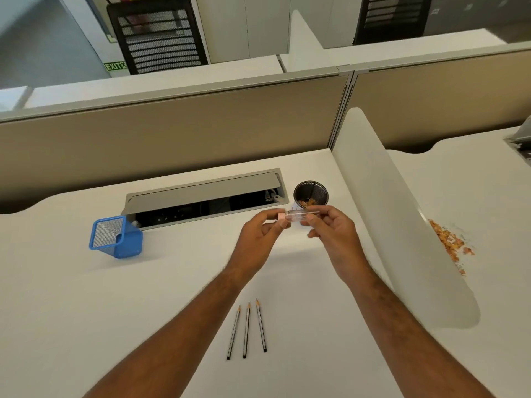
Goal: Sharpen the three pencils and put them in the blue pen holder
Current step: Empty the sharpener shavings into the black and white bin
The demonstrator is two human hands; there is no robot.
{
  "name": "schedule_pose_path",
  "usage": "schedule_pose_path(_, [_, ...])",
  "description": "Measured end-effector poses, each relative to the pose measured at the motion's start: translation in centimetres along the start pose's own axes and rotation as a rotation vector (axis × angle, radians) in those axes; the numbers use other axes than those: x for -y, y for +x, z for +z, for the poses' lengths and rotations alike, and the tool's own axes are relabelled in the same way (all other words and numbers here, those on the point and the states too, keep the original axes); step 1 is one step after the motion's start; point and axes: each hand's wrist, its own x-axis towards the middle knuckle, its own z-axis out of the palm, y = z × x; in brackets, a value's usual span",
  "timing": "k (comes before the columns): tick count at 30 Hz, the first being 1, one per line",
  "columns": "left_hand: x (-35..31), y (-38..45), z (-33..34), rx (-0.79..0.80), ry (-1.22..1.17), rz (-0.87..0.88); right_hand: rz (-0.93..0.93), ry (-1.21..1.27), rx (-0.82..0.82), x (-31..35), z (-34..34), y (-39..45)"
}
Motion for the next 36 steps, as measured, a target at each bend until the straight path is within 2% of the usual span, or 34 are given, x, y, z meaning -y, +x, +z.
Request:
schedule_pose_path(13, [1.5, -11.1, -3.6, -0.131, -0.178, -0.071, 0.041, -0.045, 0.202, -1.3, 2.9, -9.5])
schedule_pose_path(24, [3.6, -17.7, -6.6, -0.103, -0.226, -0.111, 0.083, -0.116, 0.235, -3.1, 4.5, -15.3])
schedule_pose_path(36, [5.9, -20.8, -8.7, -0.074, -0.242, -0.031, 0.164, -0.158, 0.300, -4.6, 6.5, -18.4])
